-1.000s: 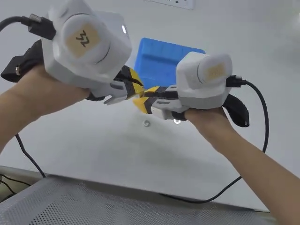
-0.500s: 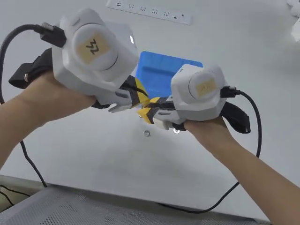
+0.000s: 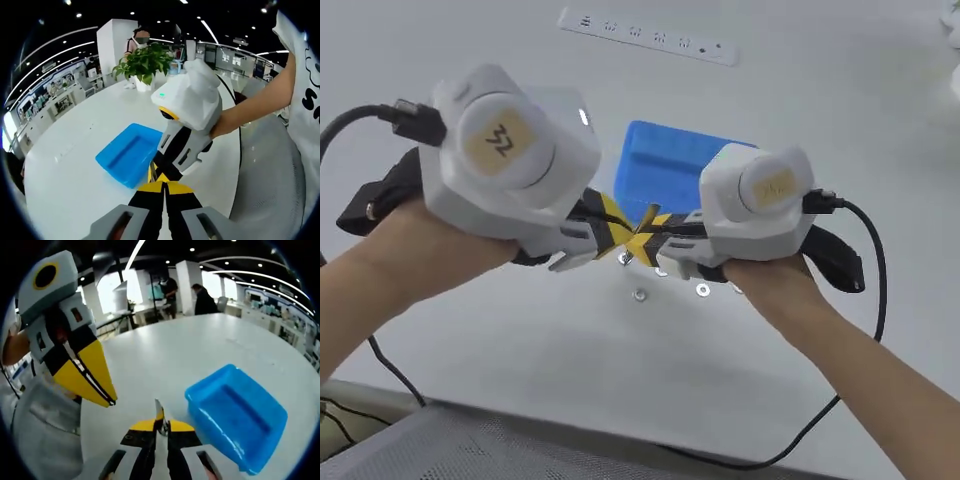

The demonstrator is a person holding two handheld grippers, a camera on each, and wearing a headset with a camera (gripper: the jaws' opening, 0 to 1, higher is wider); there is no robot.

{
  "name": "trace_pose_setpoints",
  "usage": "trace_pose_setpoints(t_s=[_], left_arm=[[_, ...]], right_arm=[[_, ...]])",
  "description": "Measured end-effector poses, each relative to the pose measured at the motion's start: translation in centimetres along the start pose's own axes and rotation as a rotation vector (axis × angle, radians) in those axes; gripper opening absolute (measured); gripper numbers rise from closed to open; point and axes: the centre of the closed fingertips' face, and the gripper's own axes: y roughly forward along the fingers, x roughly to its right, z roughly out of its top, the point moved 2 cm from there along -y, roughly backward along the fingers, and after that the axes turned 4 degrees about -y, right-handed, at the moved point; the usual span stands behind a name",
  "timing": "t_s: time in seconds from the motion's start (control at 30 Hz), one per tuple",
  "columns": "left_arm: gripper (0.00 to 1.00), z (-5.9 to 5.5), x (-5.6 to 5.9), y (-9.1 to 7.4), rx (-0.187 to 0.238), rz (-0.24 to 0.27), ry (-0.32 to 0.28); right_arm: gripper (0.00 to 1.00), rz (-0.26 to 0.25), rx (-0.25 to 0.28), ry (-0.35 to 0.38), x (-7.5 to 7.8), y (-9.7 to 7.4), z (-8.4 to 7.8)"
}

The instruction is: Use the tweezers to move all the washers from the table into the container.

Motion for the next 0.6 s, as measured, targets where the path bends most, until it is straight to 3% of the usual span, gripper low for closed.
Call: trace_pose_setpoints(t_s=[0.07, 0.17, 0.3, 0.4, 0.6], left_arm=[[0.02, 0.4, -0.4, 0.1, 0.024, 0.031, -0.026], [0.13, 0.8, -0.6, 0.4, 0.041, 0.028, -0.041], [0.10, 0.8, -1.1, 1.3, 0.034, 0.023, -0.023], [0.03, 0.5, -0.7, 1.8, 0.018, -0.021, -0.014], [0.00, -0.2, -0.5, 2.0, -0.005, -0.034, 0.036]], right_arm=[[0.04, 0.001, -0.003, -0.004, -0.3, -0.1, 0.1], [0.04, -0.003, -0.002, -0.013, -0.6, 0.0, 0.1], [0.05, -0.009, -0.005, -0.042, -0.5, 0.1, 0.1], [0.05, -0.005, -0.006, -0.066, -0.4, 0.4, 0.1], [0.06, 0.007, -0.008, -0.107, -0.7, 0.5, 0.2]])
